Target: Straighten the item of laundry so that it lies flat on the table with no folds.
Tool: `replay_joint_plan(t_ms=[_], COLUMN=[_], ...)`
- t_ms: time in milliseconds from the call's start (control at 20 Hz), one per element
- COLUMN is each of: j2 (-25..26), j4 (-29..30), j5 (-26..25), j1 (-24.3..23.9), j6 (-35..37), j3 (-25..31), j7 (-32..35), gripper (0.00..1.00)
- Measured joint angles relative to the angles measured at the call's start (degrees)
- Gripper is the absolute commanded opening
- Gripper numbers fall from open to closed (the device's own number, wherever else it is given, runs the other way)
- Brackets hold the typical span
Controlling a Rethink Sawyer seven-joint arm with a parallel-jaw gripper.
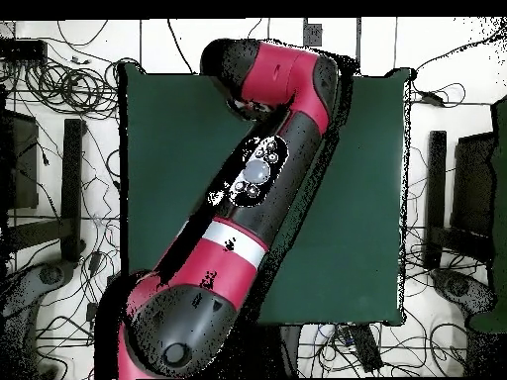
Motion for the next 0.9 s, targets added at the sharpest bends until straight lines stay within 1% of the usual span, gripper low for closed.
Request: replay_joint_plan(t_ms=[250,550,900], j2=[0.2,1.6,6.4], j4=[-0.9,-3.2,-12.0], j5=[-3.1,-3.8,-2.8], j1=[0.6,0.2,-4.2], j6=[-1.9,-4.5,-5.2], j3=[0.0,0.0,-0.6], j7=[0.0,0.0,0.0], gripper=[1.00,1.00,1.00])
